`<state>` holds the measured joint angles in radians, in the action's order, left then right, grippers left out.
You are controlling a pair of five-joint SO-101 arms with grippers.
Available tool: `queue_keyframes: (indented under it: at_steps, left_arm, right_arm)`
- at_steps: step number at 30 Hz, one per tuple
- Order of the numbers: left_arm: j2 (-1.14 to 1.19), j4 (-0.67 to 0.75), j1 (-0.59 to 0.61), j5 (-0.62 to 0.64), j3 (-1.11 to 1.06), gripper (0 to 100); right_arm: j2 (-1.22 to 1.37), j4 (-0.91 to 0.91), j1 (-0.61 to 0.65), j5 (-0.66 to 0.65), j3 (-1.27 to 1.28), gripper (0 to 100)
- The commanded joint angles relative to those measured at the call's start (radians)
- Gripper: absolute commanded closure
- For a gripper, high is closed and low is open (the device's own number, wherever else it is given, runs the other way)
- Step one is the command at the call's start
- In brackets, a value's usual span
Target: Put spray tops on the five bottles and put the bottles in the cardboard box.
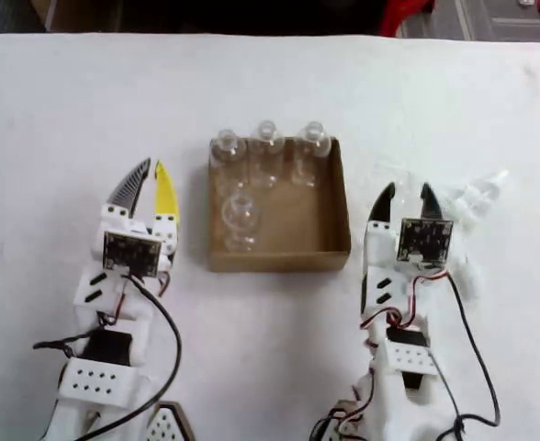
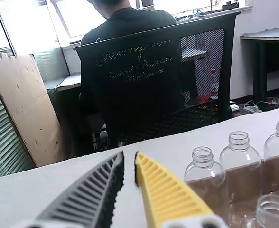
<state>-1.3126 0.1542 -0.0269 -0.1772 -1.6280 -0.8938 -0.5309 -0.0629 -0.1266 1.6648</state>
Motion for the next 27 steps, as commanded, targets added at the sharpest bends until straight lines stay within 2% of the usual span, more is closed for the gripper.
queue_keyframes:
  at_steps: [1, 11, 27]
  left_arm:
    - [-0.018, 0.028, -0.002, -0.011, 0.012, 96]
    - [-0.018, 0.028, -0.002, -0.011, 0.012, 96]
    - [-0.018, 0.028, -0.002, -0.011, 0.012, 96]
  right_arm:
    - [-0.094, 0.105, 0.005, -0.015, 0.008, 84.9]
    - [-0.226, 0.252, 0.022, -0.015, 0.012, 85.0]
    - [-0.232, 0.249, 0.016, -0.015, 0.014, 85.0]
